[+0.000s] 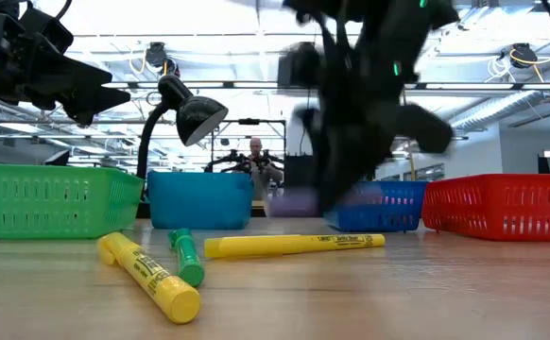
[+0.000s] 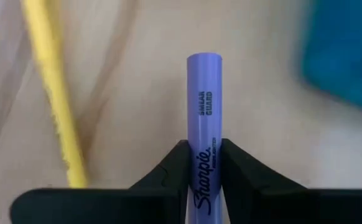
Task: Pick & Place Markers
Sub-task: Put the violet highlighter pen into the blue bin
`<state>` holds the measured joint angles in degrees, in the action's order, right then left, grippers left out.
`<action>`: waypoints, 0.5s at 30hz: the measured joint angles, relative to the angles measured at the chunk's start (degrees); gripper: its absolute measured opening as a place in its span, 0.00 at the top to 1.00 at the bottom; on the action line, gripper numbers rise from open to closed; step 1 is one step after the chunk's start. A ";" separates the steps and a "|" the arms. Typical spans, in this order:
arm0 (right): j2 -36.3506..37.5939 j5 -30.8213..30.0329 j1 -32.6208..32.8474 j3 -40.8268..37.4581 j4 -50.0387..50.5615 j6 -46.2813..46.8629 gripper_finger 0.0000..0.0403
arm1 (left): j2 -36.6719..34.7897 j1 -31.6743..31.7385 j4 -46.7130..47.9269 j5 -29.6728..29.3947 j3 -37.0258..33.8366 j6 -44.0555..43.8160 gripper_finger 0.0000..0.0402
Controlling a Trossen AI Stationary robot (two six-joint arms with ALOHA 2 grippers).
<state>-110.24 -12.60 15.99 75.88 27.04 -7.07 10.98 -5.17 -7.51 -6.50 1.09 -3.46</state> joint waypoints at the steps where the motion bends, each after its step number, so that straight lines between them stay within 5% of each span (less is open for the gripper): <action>1: 1.54 -2.54 0.49 0.13 0.92 1.20 0.86 | -0.02 0.00 0.00 -0.02 0.00 0.00 0.34; 7: 11.22 -10.10 2.86 -4.74 0.19 9.85 0.85 | -0.02 0.00 0.00 0.00 0.01 -0.02 0.34; 15: 29.65 -11.28 3.30 -22.54 -20.61 14.85 0.85 | -0.02 0.00 0.00 -0.01 0.01 -0.01 0.34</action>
<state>-80.59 -23.88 19.29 53.33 6.43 7.78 10.97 -5.17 -7.51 -6.51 1.10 -3.47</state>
